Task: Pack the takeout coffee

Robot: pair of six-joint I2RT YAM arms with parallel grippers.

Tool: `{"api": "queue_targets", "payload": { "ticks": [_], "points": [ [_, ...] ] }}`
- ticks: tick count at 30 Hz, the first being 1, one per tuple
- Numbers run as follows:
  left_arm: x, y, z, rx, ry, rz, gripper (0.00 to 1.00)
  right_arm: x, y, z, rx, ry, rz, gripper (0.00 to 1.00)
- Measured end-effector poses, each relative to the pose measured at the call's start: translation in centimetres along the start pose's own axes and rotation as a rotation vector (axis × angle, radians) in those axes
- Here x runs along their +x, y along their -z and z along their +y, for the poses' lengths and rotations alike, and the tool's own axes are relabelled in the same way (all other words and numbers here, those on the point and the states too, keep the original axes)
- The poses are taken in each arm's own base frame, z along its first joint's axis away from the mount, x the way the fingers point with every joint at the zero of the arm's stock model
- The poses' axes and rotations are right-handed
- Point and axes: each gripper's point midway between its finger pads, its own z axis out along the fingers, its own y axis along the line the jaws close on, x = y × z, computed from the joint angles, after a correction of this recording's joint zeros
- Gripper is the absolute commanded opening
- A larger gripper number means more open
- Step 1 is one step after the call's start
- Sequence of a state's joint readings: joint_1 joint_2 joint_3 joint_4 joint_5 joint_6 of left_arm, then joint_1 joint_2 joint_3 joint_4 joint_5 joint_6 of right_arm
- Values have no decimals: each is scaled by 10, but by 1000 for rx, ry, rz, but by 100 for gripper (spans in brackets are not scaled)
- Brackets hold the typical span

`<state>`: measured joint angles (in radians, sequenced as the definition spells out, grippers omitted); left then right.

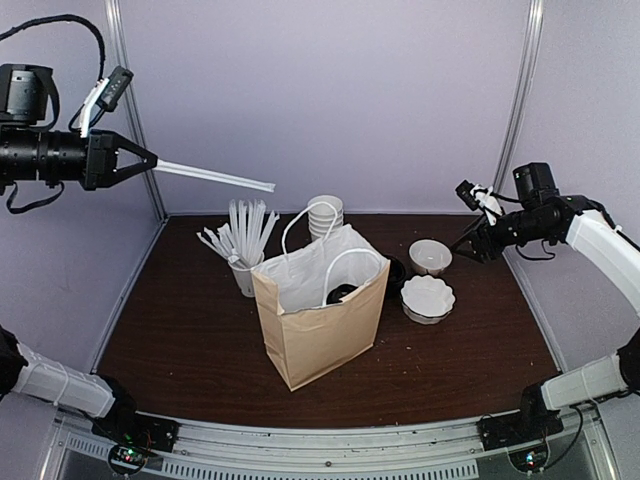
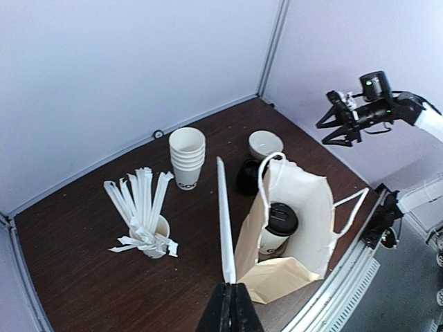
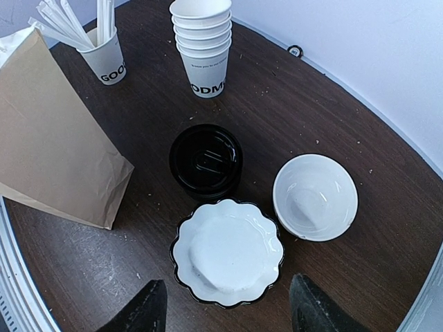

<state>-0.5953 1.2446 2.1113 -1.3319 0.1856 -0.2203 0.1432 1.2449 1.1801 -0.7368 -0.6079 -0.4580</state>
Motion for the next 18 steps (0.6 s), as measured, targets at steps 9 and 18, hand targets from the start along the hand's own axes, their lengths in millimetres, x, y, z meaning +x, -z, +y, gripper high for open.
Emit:
{"api": "queue_targets", "payload": {
  "ticks": [9,18],
  "points": [
    [19,30,-46,253,40,-1,0,1,0,-1,5,14,4,64],
    [67,-16,-56,364,143,216,0,2,4,1,11,31,10,65]
  ]
}}
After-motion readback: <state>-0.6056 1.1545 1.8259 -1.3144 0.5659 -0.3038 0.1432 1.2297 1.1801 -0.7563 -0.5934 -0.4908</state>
